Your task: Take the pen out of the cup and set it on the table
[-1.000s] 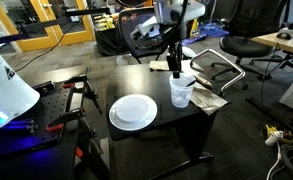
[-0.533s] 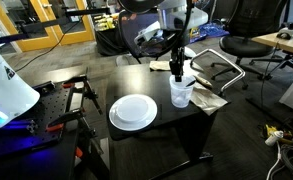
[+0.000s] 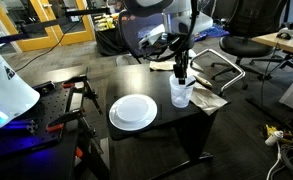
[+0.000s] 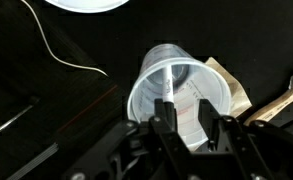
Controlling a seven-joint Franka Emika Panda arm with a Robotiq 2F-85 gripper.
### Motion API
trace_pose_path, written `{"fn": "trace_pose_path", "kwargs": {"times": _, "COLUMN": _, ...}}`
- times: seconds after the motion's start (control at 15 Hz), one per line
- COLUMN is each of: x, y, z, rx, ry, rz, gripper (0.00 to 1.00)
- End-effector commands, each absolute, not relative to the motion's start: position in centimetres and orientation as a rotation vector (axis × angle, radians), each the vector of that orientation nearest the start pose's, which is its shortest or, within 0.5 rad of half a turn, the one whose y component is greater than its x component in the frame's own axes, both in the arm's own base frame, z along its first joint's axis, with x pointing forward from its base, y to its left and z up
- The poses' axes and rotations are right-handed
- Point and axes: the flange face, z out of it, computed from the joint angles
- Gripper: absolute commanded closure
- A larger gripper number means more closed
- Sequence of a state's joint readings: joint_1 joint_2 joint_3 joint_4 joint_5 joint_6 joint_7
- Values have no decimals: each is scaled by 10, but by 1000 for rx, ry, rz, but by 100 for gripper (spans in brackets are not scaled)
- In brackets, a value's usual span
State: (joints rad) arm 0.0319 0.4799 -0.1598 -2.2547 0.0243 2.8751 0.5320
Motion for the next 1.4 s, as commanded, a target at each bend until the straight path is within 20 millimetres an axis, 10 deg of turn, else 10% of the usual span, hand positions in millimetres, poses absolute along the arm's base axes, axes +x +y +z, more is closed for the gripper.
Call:
{"fn": "trace_pose_path", "kwargs": {"times": 0.0, "x": 555, "y": -80, "z": 162, "rx": -3003, "ry": 1007, "rz": -275, "gripper": 59}}
{"fn": "trace_pose_path", "kwargs": {"times": 0.4, "x": 562, "y": -87, "z": 156, "rx": -3016, "ry": 1011, "rz": -286, "gripper": 61}}
{"fn": "trace_pose_path", "kwargs": {"times": 0.47, "x": 563, "y": -87, "z": 156, "rx": -3017, "ry": 1009, "rz": -288, "gripper": 85}}
{"fn": "trace_pose_path", "kwargs": {"times": 0.73, "x": 563, "y": -83, "z": 157, "rx": -3021, "ry": 993, "rz": -299, "gripper": 99}}
{"fn": "trace_pose_path", "kwargs": {"times": 1.33, "x": 546, "y": -96, "z": 200, "rx": -3001, "ry": 1038, "rz": -426, "gripper": 96}}
